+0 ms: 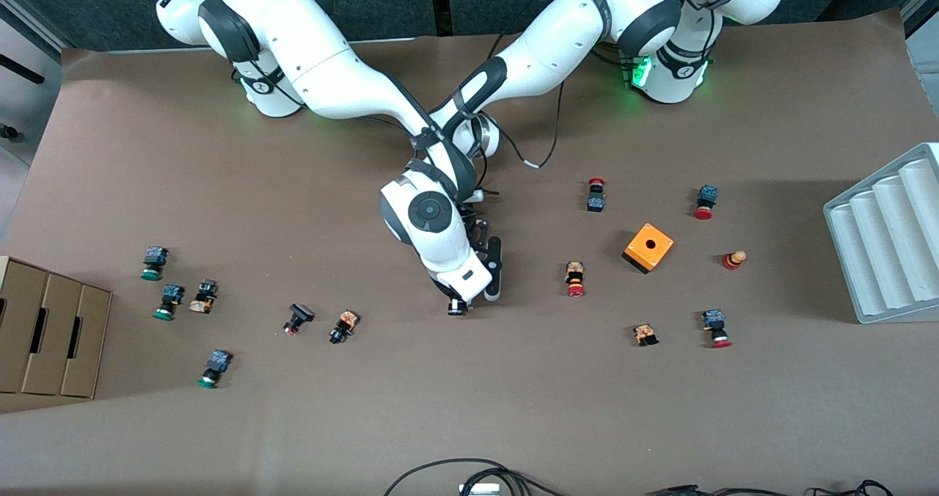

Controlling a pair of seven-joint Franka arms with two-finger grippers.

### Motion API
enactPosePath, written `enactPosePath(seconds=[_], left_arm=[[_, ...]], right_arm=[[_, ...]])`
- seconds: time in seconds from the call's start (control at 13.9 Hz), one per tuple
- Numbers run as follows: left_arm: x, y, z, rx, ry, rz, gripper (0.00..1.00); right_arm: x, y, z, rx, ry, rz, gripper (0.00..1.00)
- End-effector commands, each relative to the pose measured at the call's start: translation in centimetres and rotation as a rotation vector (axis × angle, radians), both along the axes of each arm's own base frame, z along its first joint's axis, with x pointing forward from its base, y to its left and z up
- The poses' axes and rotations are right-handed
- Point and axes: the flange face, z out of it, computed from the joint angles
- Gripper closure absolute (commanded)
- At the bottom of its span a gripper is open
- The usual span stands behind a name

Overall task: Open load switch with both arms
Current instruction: 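Close the right gripper on the white switch handle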

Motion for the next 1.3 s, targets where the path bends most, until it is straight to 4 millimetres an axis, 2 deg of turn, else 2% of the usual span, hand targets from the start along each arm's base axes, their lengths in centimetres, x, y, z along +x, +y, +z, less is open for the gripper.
enactPosePath(seconds=[0.0,0.5,1.01,1.22], left_arm=[[0.5,0.4,-0.4,0.019,-0.019,-0.001,0.52],[0.4,0.4,-0.4,0.018,-0.018,-0.002,0.52],[0.5,0.4,-0.4,0.018,-0.018,-0.001,0.52],[0.6,0.5,-0.4,0.019,-0.019,0.0,0.52]], right_arm=[[-0.8,0.9,-2.0,-0.006,0.007,-0.006,0.53],[-1.9,1.2,-2.9,-0.022,0.027,-0.027,0.6],[-2.1,1.2,-2.3,-0.025,0.031,-0.024,0.61],[-2.3,0.9,-2.9,-0.033,0.04,-0.026,0.61]])
